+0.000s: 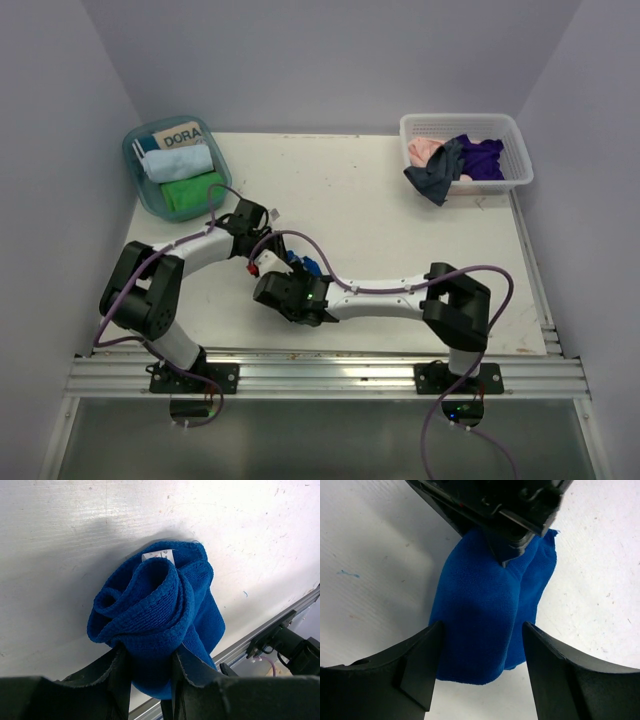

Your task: Roll the towels

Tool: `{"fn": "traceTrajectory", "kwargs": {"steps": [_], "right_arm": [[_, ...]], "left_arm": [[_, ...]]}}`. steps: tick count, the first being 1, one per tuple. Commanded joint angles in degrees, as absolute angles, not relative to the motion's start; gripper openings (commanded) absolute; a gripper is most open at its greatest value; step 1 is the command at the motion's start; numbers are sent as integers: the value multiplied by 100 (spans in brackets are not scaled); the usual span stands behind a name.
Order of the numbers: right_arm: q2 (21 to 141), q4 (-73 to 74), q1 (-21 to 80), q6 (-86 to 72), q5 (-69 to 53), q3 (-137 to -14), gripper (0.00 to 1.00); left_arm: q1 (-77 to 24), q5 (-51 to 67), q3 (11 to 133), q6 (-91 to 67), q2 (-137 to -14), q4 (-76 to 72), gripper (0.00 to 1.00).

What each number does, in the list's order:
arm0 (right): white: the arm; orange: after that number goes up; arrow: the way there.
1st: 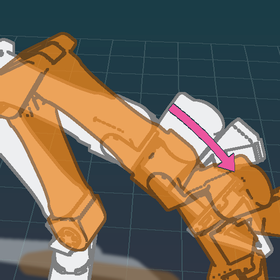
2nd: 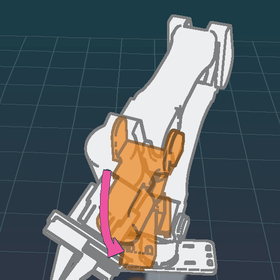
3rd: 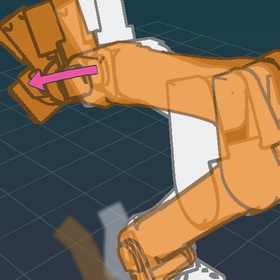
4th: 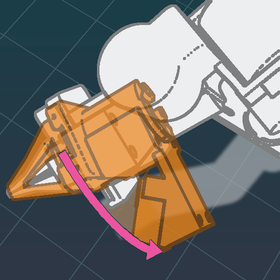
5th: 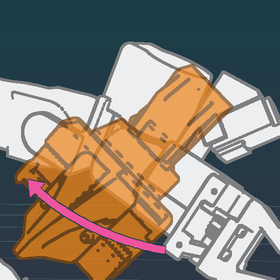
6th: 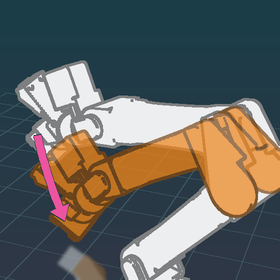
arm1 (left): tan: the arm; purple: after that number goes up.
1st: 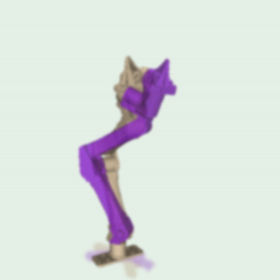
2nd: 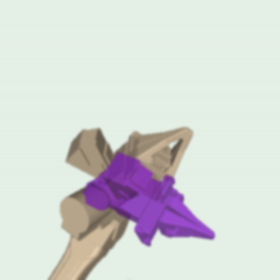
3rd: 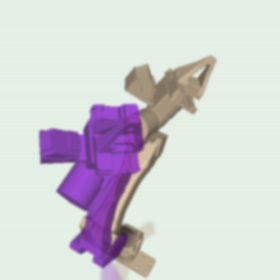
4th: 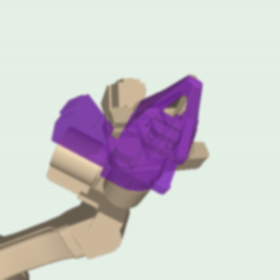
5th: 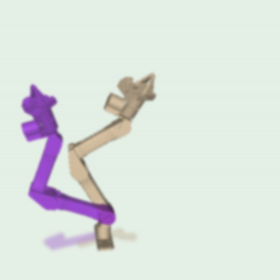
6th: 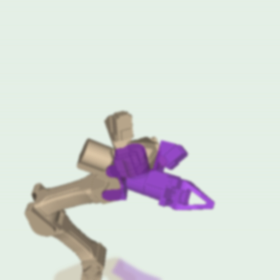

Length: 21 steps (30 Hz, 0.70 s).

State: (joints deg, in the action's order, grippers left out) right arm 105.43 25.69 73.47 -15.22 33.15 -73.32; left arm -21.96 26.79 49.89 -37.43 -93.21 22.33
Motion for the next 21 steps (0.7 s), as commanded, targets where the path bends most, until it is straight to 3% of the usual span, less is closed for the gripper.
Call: {"fn": "traceTrajectory", "kwargs": {"steps": [1, 11, 21], "right_arm": [[10809, 2601, 7444, -1380, 3753, -7550, 68], [10882, 2487, 7479, -1626, 3770, -7383, 66], [10362, 2513, 7664, -1521, 3876, -7585, 77]], "left_arm": [[-2268, 2417, 5045, -3788, -9483, 2443, 32], [-2268, 2347, 5054, -3779, -9466, 2496, 33], [-2268, 2312, 5045, -3788, -9457, 2479, 33]]}}
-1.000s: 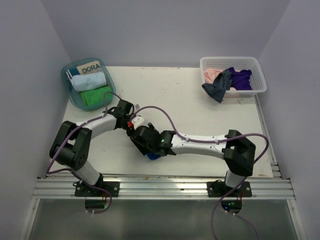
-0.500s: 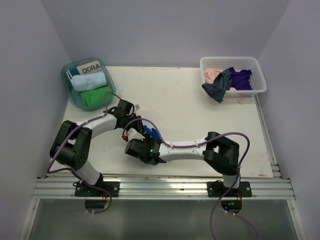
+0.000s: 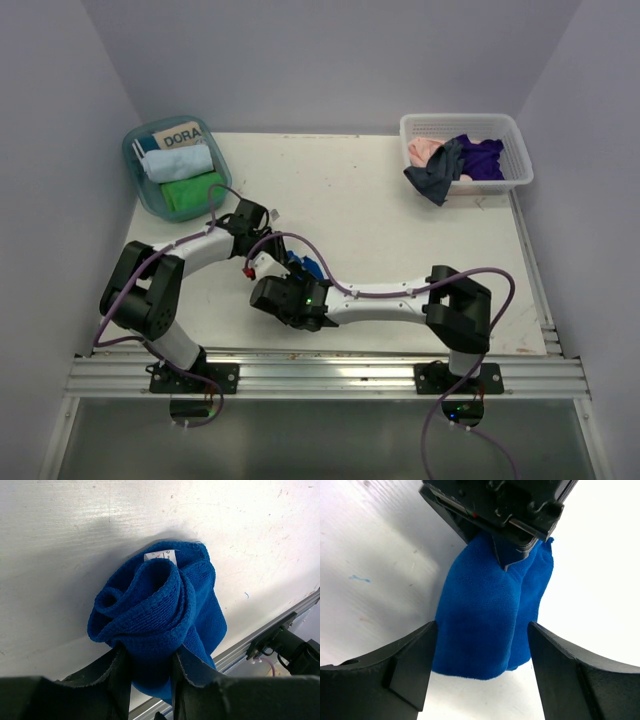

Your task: Roll the towels

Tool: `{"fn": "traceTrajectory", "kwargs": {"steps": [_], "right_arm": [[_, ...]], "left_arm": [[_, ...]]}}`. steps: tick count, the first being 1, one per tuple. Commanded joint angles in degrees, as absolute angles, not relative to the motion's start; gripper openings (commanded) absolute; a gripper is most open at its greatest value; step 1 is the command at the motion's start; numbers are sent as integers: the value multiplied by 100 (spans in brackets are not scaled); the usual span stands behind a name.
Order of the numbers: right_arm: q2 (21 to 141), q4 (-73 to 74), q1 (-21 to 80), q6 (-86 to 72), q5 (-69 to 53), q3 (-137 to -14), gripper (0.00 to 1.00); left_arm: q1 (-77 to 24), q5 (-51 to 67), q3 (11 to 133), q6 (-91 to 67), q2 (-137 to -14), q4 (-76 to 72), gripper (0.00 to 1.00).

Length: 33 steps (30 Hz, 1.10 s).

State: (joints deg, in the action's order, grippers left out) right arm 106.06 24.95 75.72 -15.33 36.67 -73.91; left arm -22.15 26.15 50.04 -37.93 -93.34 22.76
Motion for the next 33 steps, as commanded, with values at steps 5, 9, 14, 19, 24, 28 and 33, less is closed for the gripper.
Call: {"fn": "traceTrajectory", "kwargs": {"steps": [5, 9, 14, 19, 24, 28, 33], "right_arm": [[10766, 2715, 7734, -1477, 3937, -7778, 82], [11091, 2891, 7778, -1538, 4078, -7884, 82], [11451, 3032, 7778, -1678, 4210, -7963, 81], [11593, 3129, 7778, -1889, 4543, -7990, 55], [10998, 2498, 7612, -1933, 4053, -7481, 34], [10486, 1927, 7322, -2162, 3368, -6910, 23], [9722, 925, 6638, -2364, 1605, -6040, 24]], "left_arm": [[-2268, 2312, 5045, -3779, -9457, 2496, 33], [-2268, 2303, 5045, -3771, -9448, 2505, 33], [-2268, 2303, 5036, -3788, -9457, 2479, 33], [-2268, 2294, 5019, -3797, -9396, 2505, 36], [-2268, 2311, 5045, -3806, -9325, 2531, 61], [-2268, 2285, 5098, -3858, -9141, 2531, 72], [-2268, 2285, 5177, -3981, -8877, 2452, 76]]}}
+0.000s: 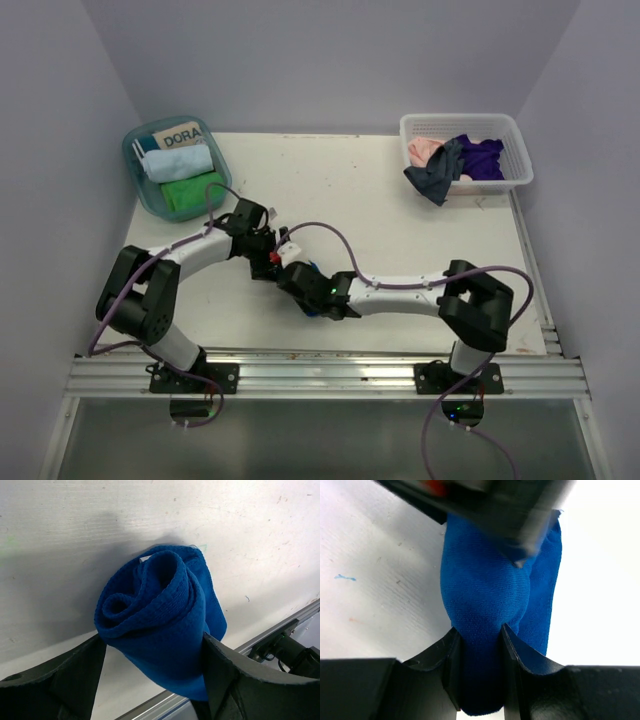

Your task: Roll the towels

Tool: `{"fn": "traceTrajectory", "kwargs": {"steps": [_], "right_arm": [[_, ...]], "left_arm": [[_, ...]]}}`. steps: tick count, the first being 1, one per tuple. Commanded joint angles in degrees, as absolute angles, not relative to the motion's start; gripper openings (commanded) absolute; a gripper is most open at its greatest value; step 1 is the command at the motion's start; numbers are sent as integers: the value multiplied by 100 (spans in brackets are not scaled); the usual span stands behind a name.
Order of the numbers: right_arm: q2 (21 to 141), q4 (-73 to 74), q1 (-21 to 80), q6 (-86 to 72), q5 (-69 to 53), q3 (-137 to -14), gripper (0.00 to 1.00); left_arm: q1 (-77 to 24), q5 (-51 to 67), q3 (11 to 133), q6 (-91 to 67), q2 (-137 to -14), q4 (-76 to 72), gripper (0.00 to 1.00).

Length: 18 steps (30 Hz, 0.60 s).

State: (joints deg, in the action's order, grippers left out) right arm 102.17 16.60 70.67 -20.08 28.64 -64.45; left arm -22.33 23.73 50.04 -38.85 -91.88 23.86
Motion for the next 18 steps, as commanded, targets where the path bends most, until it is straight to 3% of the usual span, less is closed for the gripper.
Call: {"fn": "traceTrajectory", "kwargs": {"steps": [1, 11, 18], "right_arm": [[9529, 618, 6531, -2451, 1365, -5777, 24], [9246, -447, 5775, -3102, -271, -4984, 25], [9334, -1221, 5353, -3673, -1151, -4544, 24]], "left_arm": [[-2259, 2294, 5203, -3999, -8851, 2443, 77], [-2259, 2478, 5133, -4008, -8850, 2277, 98], [-2276, 2733, 4870, -4131, -9000, 1881, 99]]}}
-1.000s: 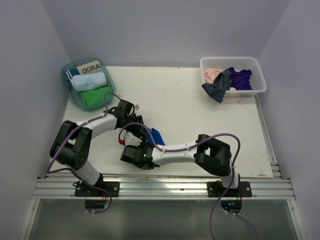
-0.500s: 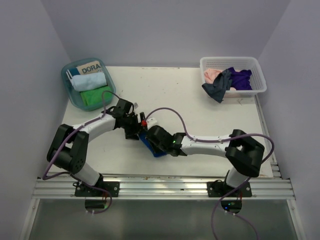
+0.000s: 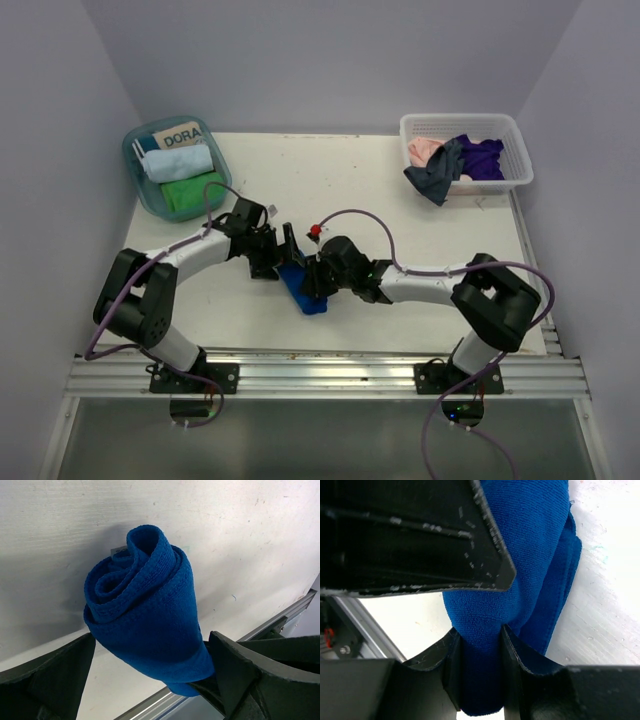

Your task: Roll the towels

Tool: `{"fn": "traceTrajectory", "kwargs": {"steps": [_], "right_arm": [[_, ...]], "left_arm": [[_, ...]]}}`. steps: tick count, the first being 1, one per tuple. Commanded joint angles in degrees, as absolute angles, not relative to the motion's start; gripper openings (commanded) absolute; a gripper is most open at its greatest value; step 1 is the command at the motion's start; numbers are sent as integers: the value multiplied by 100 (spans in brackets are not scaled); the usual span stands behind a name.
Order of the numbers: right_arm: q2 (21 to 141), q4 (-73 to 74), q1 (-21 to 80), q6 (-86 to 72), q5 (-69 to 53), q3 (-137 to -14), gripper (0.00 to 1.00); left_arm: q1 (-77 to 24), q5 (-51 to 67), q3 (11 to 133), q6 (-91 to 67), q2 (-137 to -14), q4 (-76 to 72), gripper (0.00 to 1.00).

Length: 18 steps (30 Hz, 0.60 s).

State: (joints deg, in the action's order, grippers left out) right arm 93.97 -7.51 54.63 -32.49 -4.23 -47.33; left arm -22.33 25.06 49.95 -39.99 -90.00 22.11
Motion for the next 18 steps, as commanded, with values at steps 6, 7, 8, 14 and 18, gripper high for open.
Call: {"fn": "traceTrajectory", "kwargs": {"steps": [6, 7, 8, 14, 18], "right_arm": [[9404, -1669, 5125, -3999, -1686, -4324, 25], [9457, -1740, 5107, -4043, -1740, -4307, 25], [9492, -1784, 5080, -4069, -1801, -4298, 25], [9659, -1820, 4966, -4149, -1960, -4289, 26], [9493, -1180, 4975, -3815, -1504, -4517, 41]], "left_arm": [[-2311, 2777, 4729, -4263, -9079, 1547, 99], [-2312, 2777, 4720, -4271, -9105, 1495, 98], [-2320, 2777, 4711, -4280, -9158, 1468, 98], [-2347, 2786, 4658, -4368, -9220, 1380, 75], [-2347, 2541, 4746, -4403, -9097, 1616, 52]]}}
